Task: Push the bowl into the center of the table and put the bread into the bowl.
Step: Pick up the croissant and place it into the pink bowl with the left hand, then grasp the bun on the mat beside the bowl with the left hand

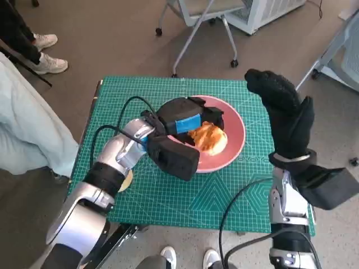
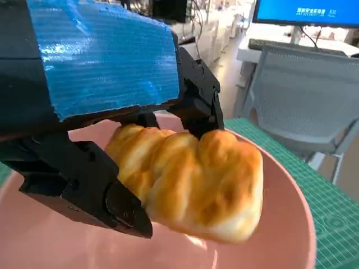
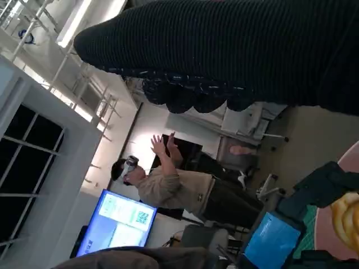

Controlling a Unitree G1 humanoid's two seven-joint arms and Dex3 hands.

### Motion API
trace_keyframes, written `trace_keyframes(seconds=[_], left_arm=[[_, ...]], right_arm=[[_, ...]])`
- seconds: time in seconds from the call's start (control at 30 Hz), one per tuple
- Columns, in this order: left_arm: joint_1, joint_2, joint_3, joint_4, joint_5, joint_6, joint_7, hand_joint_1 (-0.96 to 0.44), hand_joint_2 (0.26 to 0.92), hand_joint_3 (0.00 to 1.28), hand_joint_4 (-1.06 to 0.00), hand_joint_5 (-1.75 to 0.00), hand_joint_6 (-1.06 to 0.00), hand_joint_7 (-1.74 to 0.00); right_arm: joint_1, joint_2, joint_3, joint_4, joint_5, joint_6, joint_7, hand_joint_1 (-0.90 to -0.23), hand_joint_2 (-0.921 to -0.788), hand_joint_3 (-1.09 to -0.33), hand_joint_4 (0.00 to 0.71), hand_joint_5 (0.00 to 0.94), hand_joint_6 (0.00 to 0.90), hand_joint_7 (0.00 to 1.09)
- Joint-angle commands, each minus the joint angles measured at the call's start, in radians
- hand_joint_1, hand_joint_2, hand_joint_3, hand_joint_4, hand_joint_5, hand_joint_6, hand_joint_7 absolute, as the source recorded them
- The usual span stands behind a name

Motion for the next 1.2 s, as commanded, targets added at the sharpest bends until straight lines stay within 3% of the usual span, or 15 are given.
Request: trace_keyframes(seconds=[0.03,0.17,0.4,0.63,0.9,1.03,1.2], left_arm=[[0.030,0.036,0.012,-0.076,-0.012,0.008,-0.031,-0.34,0.840,0.01,-0.19,-0.01,-0.33,-0.04],[0.060,0.074,0.036,-0.166,-0.038,0.017,-0.071,-0.47,0.858,0.01,-0.09,0.00,-0.22,-0.01],[0.140,0.157,0.120,-0.398,-0.130,0.065,-0.188,-0.55,0.884,0.01,-0.06,0.00,-0.20,-0.01],[0.250,0.246,0.249,-0.668,-0.261,0.158,-0.301,-0.49,0.867,0.00,-0.11,-0.02,-0.24,-0.03],[0.402,0.344,0.402,-0.881,-0.356,0.198,-0.335,-0.43,0.820,0.00,-0.16,-0.02,-0.28,-0.04],[0.473,0.402,0.473,-0.938,-0.380,0.203,-0.350,-0.41,0.786,0.00,-0.17,-0.02,-0.30,-0.05],[0.554,0.486,0.539,-1.001,-0.374,0.220,-0.386,-0.30,0.699,0.00,-0.18,-0.02,-0.31,-0.06]], right_arm=[[0.027,0.008,-0.003,0.003,0.007,0.011,-0.001,-0.640,-0.921,-0.772,0.233,0.005,0.090,0.57],[0.028,0.011,-0.002,0.003,0.006,0.008,-0.002,-0.642,-0.921,-0.772,0.234,0.005,0.091,0.57],[0.027,0.016,0.000,0.005,0.006,0.006,0.000,-0.647,-0.921,-0.773,0.233,0.004,0.091,0.57],[0.032,0.020,0.003,-0.003,0.009,0.008,0.004,-0.654,-0.921,-0.772,0.230,0.002,0.091,0.57],[0.039,0.023,0.008,-0.021,0.014,0.018,0.005,-0.663,-0.921,-0.769,0.229,0.001,0.091,0.57],[0.043,0.022,0.010,-0.033,0.015,0.024,0.005,-0.663,-0.921,-0.769,0.229,0.001,0.091,0.57],[0.045,0.023,0.013,-0.040,0.017,0.029,0.007,-0.664,-0.921,-0.769,0.229,0.001,0.091,0.57]])
